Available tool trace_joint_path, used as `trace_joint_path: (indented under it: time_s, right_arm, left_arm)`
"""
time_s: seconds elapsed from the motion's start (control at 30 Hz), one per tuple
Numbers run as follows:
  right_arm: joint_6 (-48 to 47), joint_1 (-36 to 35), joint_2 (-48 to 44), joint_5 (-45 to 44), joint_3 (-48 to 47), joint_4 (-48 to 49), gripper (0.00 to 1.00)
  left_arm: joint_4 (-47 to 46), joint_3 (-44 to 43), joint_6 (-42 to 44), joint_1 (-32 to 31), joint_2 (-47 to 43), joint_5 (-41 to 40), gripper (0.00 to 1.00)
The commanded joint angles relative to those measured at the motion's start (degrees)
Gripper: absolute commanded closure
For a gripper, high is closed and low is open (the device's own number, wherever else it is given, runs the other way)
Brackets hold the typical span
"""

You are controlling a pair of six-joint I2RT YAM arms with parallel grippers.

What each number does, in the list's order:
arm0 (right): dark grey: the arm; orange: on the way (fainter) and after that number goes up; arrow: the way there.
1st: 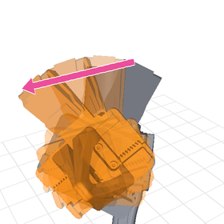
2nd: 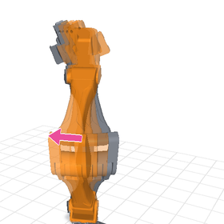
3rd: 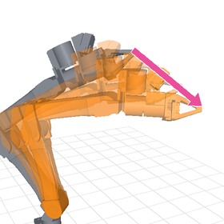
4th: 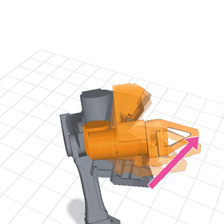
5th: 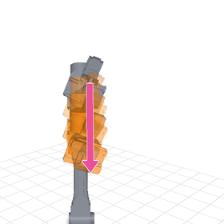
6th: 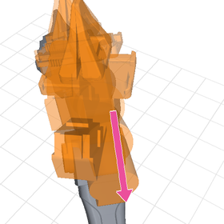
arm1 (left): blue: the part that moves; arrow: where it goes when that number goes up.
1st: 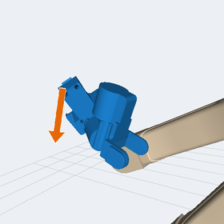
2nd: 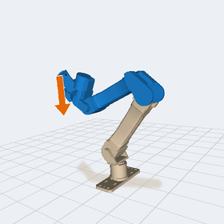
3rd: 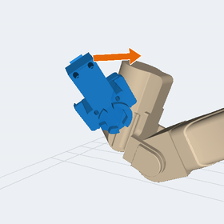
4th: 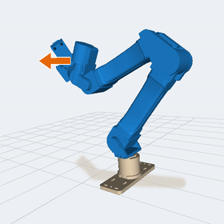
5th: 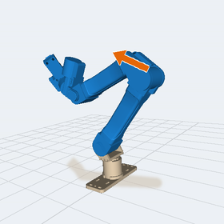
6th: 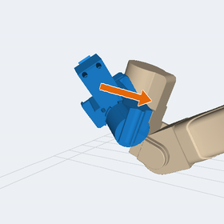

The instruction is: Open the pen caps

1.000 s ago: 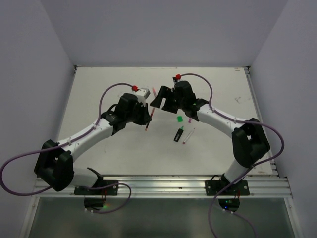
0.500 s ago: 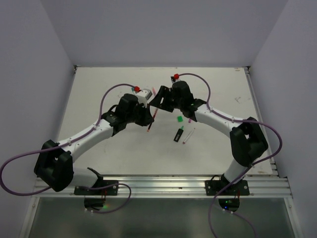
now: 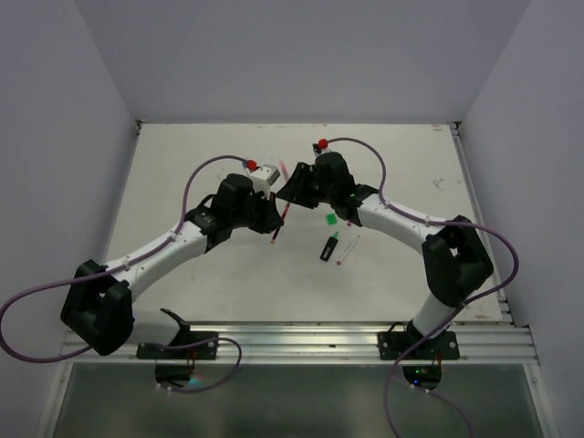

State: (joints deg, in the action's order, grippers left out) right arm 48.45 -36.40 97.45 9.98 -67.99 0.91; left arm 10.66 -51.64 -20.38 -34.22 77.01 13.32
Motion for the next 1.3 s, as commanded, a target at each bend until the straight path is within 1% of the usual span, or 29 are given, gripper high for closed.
trace_joint_path:
  time_s: [0.0, 0.2, 0.23, 0.4, 0.43, 0.47, 0.6, 0.7, 0.73, 0.93, 1.03, 1.07, 1.1, 1.17, 1.2, 1.27]
  right_arm:
    - [0.2, -0.5, -0.8, -1.5, 0.1, 1.3, 0.57]
    - [0.3, -0.7, -1.2, -2.2, 0.4, 1.4, 0.7]
    - [0.3, -0.7, -1.3, -2.2, 0.5, 1.4, 0.75]
    - [0.1, -0.7, -1.9, -3.2, 1.2, 1.1, 0.91]
    - [0.1, -0.7, -2.1, -3.3, 1.4, 1.1, 0.98]
    - [-0.1, -0.7, -2.2, -3.4, 1.5, 1.1, 1.0]
    - [-0.5, -0.7, -2.7, -2.8, 1.6, 1.1, 1.0]
    - [-1.1, -0.7, -3.1, -2.6, 1.9, 1.0, 1.0]
    - [-1.2, -0.7, -3.3, -2.7, 2.0, 1.0, 1.0]
    - [-1.2, -0.7, -4.2, -2.2, 2.6, 1.1, 1.0]
    - [-1.3, -0.7, -4.2, -2.0, 2.5, 1.1, 1.0]
    - [-1.3, -0.7, -4.1, -1.9, 2.5, 1.1, 1.0]
    - [-1.2, -0.8, -4.2, -2.0, 2.5, 1.2, 1.0]
    - [-1.2, -0.7, -4.1, -1.9, 2.5, 1.3, 1.0]
    - [-1.2, -0.7, -4.1, -1.9, 2.5, 1.4, 1.0]
    - [-1.2, -0.7, -3.8, -2.0, 2.4, 1.6, 1.0]
  left_arm:
    - [-2.8, 0.2, 0.3, -0.4, -2.1, 1.3, 1.0]
    - [-2.7, 0.2, 0.3, -0.4, -2.1, 1.5, 1.0]
    - [-2.7, 0.2, 0.3, -0.3, -2.1, 1.4, 1.0]
    - [-2.7, 0.4, 0.0, -0.4, -2.1, 1.3, 1.0]
    - [-2.7, 0.6, 0.0, -0.4, -2.0, 1.5, 0.92]
    - [-2.7, 0.7, -0.1, -0.4, -1.9, 1.7, 0.78]
    - [-3.8, 1.6, -0.2, -0.4, -1.2, 3.5, 0.51]
    - [-4.6, 2.2, -0.6, -0.4, -0.4, 4.9, 0.42]
    - [-4.8, 2.3, -0.8, -0.4, -0.4, 5.2, 0.41]
    - [-6.3, 2.9, -1.6, -0.4, 0.9, 6.3, 0.41]
    - [-6.7, 2.9, -1.4, -0.4, 1.7, 6.6, 0.44]
    - [-6.7, 3.0, -1.3, -0.4, 2.0, 6.6, 0.47]
    - [-6.7, 2.9, -1.3, -0.4, 2.3, 6.6, 0.51]
    - [-6.8, 3.0, -1.3, -0.4, 2.3, 6.9, 0.57]
    - [-6.9, 3.0, -1.4, -0.4, 2.3, 6.9, 0.62]
    - [-6.9, 3.1, -1.3, -0.4, 2.2, 7.1, 0.67]
